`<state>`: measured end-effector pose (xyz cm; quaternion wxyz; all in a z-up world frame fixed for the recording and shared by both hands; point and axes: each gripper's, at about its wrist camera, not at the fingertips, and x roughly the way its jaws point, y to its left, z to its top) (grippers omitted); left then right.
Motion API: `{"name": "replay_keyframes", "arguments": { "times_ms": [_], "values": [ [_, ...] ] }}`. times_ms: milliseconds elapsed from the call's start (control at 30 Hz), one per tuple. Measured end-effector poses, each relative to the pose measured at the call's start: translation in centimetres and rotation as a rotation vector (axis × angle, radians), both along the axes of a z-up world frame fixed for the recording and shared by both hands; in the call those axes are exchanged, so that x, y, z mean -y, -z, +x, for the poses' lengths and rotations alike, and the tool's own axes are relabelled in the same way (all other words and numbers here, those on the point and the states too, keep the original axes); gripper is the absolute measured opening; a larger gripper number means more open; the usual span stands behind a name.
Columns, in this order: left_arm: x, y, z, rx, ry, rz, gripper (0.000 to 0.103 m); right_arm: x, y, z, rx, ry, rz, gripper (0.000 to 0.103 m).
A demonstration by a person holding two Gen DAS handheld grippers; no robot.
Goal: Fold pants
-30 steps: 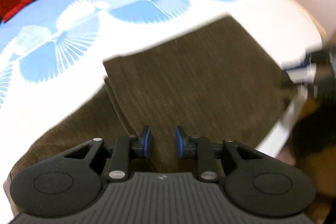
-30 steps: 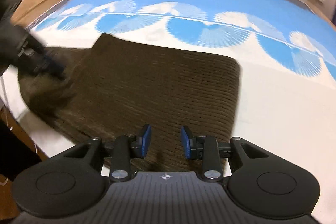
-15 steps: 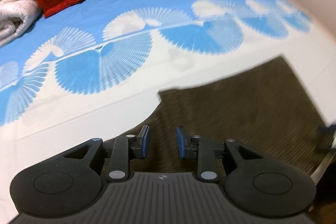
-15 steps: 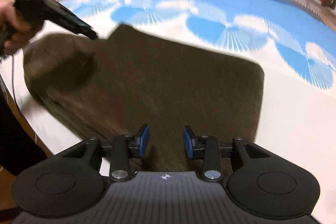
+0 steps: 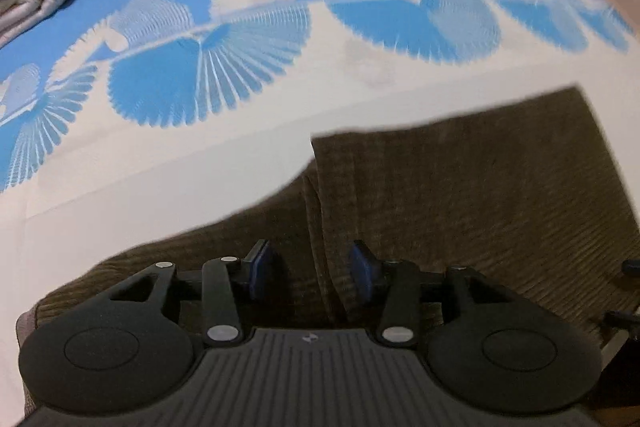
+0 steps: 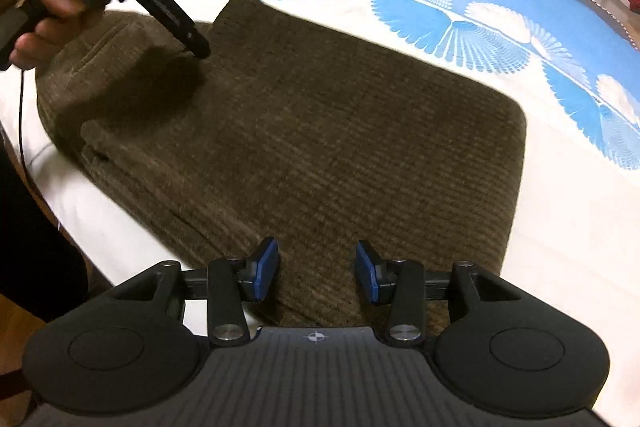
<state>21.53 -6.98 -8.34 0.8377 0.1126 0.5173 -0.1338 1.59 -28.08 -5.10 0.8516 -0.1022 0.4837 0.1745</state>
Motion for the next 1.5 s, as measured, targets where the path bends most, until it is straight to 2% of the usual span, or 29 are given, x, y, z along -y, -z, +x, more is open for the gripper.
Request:
{"name": "replay_keyframes", "arguments": {
  "times_ms": [67,200,267,367,467,600,667,767,900,967,1067,1200,1333,1400,1467,1500],
  "values": [
    [-1.0,-1.2,-0.5,0.018,-0.013,-0.020,0.050,0.2,-1.9,0.6,0.032,0.012,0.008,0.045],
    [-3.9,-3.5,-1.5,0.060,-0.044,-0.054,0.058,1.8,-7.5,2.3,0.163,0.079,0.065,0.045],
    [-5.9,-4.9,-2.1,0.071,-0.065,-0.075,0.058,2.8,-10.3,3.1,0.239,0.108,0.081,0.048],
    [-9.3,-6.0,-3.0,0.086,-0.106,-0.109,0.059,3.8,-12.7,4.2,0.348,0.119,0.053,0.050],
    [-13.1,-6.4,-4.1,0.083,-0.162,-0.135,0.061,4.3,-12.4,5.0,0.395,0.139,0.024,0.050],
    [-19.1,-6.1,-5.7,0.049,-0.270,-0.192,0.061,3.4,-10.0,6.9,0.331,0.176,0.014,0.050],
    [-22.4,-6.0,-6.6,0.030,-0.329,-0.253,0.062,1.9,-9.9,7.6,0.349,0.156,0.030,0.050],
    [-27.3,-5.6,-8.3,-0.006,-0.420,-0.345,0.065,0.0,-9.7,8.3,0.335,0.134,0.049,0.050],
    [-31.6,-4.4,-10.1,-0.054,-0.493,-0.395,0.075,-1.3,-9.5,8.5,0.321,0.112,0.034,0.050],
    [-32.6,-3.4,-10.6,-0.092,-0.502,-0.407,0.077,-1.7,-9.4,8.7,0.316,0.102,0.033,0.050],
    [-32.9,-2.0,-10.7,-0.147,-0.490,-0.471,0.083,-2.1,-9.3,8.9,0.309,0.100,0.026,0.050],
    [-32.2,0.2,-9.8,-0.244,-0.479,-0.531,0.084,-2.1,-9.2,9.3,0.303,0.104,0.033,0.050],
    [-31.4,3.1,-9.2,-0.369,-0.520,-0.518,0.084,-1.9,-9.2,9.2,0.303,0.110,0.033,0.050],
    [-30.9,3.3,-8.9,-0.370,-0.500,-0.527,0.084,-1.6,-9.2,9.1,0.305,0.114,0.033,0.050],
    [-30.6,3.7,-8.8,-0.388,-0.491,-0.575,0.084,-1.3,-9.2,9.0,0.306,0.120,0.028,0.050],
    [-30.4,3.8,-8.7,-0.384,-0.490,-0.565,0.085,-1.2,-9.2,9.0,0.305,0.122,0.026,0.050]
  ]
}}
